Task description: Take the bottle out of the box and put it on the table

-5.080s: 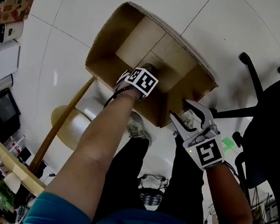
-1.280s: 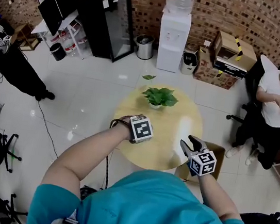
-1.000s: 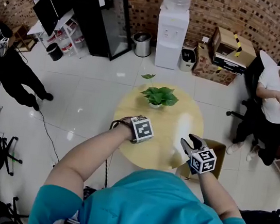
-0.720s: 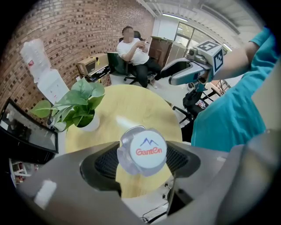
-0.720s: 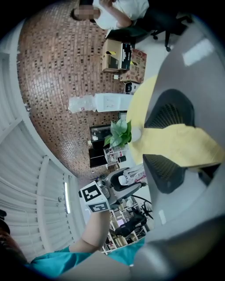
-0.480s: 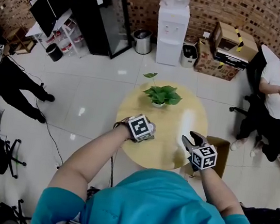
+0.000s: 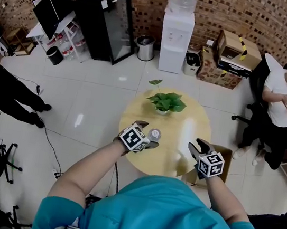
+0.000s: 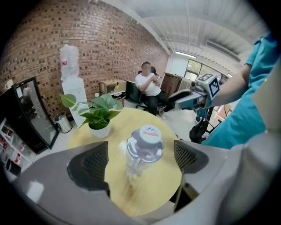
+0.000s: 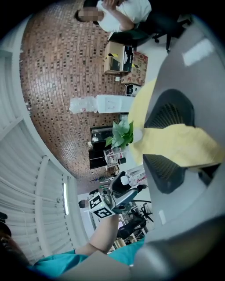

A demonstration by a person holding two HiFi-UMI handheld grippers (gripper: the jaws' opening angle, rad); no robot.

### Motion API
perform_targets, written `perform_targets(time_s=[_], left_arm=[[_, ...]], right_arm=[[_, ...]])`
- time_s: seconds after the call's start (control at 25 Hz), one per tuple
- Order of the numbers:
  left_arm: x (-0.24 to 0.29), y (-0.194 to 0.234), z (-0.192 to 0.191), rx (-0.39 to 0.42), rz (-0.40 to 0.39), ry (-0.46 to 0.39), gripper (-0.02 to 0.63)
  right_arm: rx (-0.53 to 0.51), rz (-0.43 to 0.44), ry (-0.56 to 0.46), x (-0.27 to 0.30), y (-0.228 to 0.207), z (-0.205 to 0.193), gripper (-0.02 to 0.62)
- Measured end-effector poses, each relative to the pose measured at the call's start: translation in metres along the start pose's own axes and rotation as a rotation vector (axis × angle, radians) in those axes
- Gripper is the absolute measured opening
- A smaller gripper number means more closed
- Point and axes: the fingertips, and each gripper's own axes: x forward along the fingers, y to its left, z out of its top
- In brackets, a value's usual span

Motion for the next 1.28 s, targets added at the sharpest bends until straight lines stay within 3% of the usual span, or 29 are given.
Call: perform_targets(time_s=[0.2,0.36,0.52,0.68,1.0,1.28], left_arm=[[-0.059,-0.010,0.001,0.003,-0.010,-0.200,0.443],[-0.103,-0.025,0.003,-0.040,-0.021,-0.420,0.201],[-0.130,-0.040,0.007,-0.082,0.011,-0.617,0.013],[-0.137,-0.080,0.009,-0.110,0.008,-0.700,0.000],[-0.131,-0.221,-0.001,-0.113,0.061,-0.716,0.000],[-0.052,-0.384,0.011,-0.122,0.157,-0.692,0.000]], right_arm=[[-0.054,-0.003,-0.010,-0.014,0.018,0.006,0.176],[-0.064,-0.004,-0.035,-0.028,0.034,0.011,0.176],[-0.059,0.010,-0.035,-0.035,0.046,0.005,0.176],[-0.070,0.028,-0.056,-0.058,0.054,-0.003,0.176],[-0.163,0.089,-0.140,-0.177,0.087,-0.033,0.175],[-0.228,0.218,-0.194,-0.320,0.083,-0.128,0.175]])
